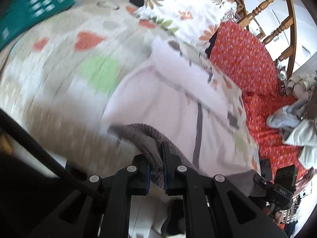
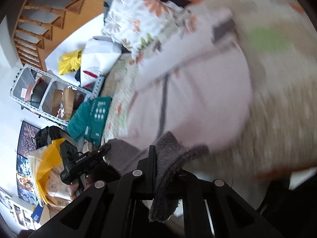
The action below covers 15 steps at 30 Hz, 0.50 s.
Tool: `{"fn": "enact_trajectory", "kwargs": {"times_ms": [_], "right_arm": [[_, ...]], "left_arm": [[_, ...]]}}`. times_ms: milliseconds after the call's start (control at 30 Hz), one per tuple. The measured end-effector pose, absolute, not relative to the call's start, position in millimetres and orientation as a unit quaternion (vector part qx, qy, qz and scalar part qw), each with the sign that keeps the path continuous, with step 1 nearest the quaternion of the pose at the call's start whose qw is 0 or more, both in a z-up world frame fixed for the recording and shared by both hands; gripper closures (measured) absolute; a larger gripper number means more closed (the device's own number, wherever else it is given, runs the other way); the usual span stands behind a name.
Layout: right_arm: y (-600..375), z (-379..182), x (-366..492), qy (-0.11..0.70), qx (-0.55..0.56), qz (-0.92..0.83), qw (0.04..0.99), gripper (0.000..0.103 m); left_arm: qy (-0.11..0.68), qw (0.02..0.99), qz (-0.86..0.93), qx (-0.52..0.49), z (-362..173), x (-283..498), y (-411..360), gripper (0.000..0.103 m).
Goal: Fold small clothes
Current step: 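Grasp the grey hem with both grippers and lift it toward the collar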
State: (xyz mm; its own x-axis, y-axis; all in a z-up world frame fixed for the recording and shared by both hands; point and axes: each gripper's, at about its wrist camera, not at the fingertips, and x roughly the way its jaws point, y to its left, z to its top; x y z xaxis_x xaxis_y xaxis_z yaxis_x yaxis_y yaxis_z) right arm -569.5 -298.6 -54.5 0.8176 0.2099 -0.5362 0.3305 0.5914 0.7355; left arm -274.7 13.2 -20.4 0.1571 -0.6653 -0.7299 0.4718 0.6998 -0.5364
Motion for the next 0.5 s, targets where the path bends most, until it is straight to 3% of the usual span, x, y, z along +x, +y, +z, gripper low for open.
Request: {"fn": "enact_trajectory", "kwargs": {"times_ms": [233, 500], "right_arm": [[-376, -21, -497, 0.254, 0.445, -0.08, 0.855, 0.096], [-443, -41, -423, 0.286, 0.454, -0.133, 0.834, 0.096]], "left_arm": [[0.504, 0.778, -0.369, -0.071, -11, -191, -89, 0.094], [0.505, 0.784, -0.359, -0.037, -23, -133, -175, 0.094]]}}
